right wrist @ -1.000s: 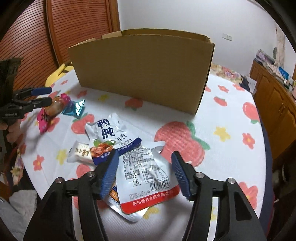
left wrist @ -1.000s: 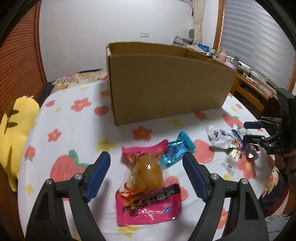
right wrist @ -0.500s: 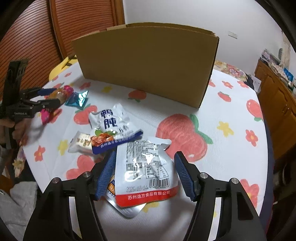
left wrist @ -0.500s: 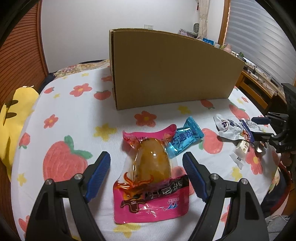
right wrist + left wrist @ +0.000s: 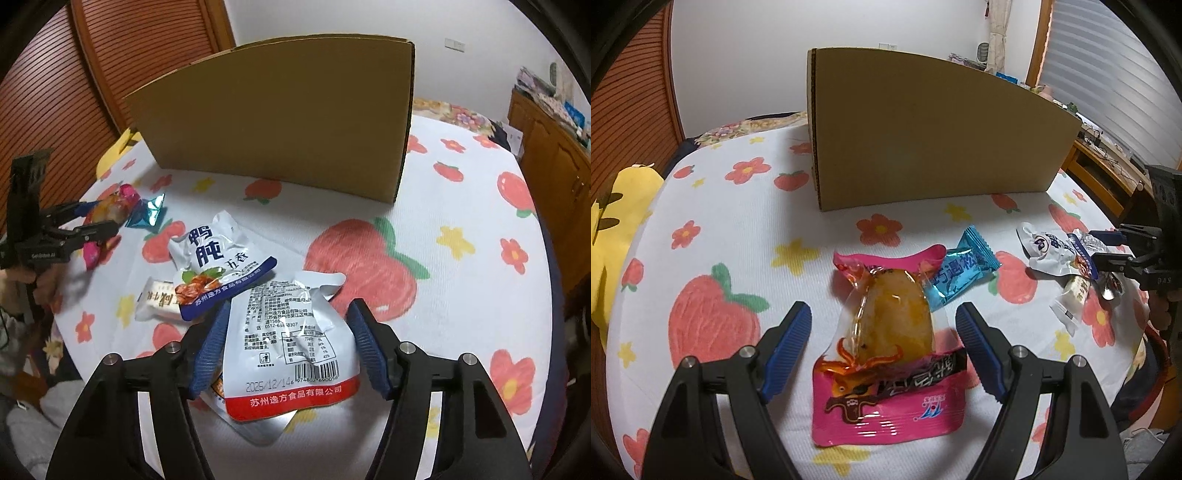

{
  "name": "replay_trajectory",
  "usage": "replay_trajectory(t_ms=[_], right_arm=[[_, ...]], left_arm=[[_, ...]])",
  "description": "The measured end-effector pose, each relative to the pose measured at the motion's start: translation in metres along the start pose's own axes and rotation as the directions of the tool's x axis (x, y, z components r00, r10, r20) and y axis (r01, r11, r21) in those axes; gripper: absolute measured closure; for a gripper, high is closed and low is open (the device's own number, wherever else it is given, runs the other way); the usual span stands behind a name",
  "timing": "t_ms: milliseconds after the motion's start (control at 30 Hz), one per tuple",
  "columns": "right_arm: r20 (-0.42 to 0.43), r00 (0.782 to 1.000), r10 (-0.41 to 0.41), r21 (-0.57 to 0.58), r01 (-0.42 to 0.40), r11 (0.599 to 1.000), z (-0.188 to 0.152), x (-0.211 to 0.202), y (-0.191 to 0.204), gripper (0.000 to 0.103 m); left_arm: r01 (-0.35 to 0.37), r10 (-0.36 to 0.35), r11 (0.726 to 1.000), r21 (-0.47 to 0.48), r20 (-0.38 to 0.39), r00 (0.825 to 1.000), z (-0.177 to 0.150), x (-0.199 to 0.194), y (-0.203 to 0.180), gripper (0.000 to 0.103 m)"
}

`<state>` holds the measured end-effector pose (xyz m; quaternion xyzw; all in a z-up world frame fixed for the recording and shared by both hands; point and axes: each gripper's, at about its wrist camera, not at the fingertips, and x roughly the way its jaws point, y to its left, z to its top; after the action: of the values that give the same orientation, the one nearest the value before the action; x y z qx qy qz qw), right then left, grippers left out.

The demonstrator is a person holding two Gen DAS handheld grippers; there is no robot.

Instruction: Organize snacks

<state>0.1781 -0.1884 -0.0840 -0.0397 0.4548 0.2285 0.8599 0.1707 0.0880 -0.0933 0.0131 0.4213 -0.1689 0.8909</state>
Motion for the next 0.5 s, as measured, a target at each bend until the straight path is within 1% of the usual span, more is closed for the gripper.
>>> replay_trajectory(t_ms=[100, 167, 267, 500], right_arm=[[-0.001, 1.000, -0.014, -0.012, 0.014, 1.000, -0.001, 0.000, 0.003, 0.039], [0.003, 1.000, -0.015, -0.011, 0.015, 1.000, -0.002, -0.001, 0.004, 0.039], [0.011, 1.000, -0.014, -0.007, 0.014, 1.000, -0.002, -0.003, 0.004, 0.039], [0.043, 0.999, 0.001, 0.017, -0.001, 1.000, 0.000, -0.012, 0.000, 0.039]], left_arm=[[0.009, -0.009, 1.000, -0.003, 0.005, 1.000, 0.000, -0.001, 0.001, 0.025], [0.016, -0.016, 1.000, -0.004, 0.016, 1.000, -0.001, -0.002, 0.001, 0.037], [0.004, -0.004, 1.000, 0.001, 0.022, 1.000, -0.002, -0.003, -0.001, 0.038], [0.011, -0.011, 1.000, -0.008, 0.035, 0.999, -0.002, -0.007, 0.000, 0.039]])
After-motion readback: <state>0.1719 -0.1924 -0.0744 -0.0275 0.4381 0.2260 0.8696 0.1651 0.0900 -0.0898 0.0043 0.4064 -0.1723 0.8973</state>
